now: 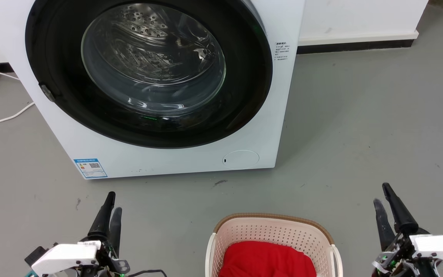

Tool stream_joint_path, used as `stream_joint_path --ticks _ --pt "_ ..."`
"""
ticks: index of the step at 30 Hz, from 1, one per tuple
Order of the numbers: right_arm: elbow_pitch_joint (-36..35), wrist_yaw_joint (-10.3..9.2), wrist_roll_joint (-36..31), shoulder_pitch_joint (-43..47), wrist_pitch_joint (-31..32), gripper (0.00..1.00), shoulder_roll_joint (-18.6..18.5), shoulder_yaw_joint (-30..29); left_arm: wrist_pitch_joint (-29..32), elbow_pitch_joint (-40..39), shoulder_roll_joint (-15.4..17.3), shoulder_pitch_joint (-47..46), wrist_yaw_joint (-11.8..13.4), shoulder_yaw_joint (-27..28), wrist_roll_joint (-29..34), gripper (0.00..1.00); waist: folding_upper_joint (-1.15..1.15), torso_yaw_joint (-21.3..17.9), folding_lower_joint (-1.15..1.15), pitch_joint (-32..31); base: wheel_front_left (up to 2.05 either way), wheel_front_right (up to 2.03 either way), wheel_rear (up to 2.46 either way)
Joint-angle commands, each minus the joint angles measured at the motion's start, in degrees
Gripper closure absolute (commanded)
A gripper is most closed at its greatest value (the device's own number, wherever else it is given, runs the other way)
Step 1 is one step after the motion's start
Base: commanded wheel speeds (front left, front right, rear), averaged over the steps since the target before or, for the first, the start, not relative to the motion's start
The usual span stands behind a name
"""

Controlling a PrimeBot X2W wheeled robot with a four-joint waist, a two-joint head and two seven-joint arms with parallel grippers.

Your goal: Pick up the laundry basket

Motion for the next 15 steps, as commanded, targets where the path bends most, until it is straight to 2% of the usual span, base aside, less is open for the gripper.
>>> stream_joint_path --ticks 1,5,15 --pt "-1.0 0.00 -0.4 -0.7 -0.7 0.00 -0.1 0.2 -0.7 -1.3 0.1 -0.7 0.0 -0.1 0.4 0.00 0.00 0.0 0.00 0.0 0.00 0.00 0.00" --pt "-1.5 0.00 -2.7 -0.6 -1.9 0.00 -0.1 0.0 -1.9 -2.1 0.1 -0.7 0.0 -0.1 3.1 0.00 0.00 0.0 0.00 0.1 0.00 0.00 0.00" --pt "-5.2 0.00 -15.9 -0.3 -4.7 0.00 -0.1 -0.3 -4.6 -4.7 0.2 -0.8 0.6 -0.5 14.4 0.00 0.00 0.0 0.00 0.3 0.00 0.00 0.00"
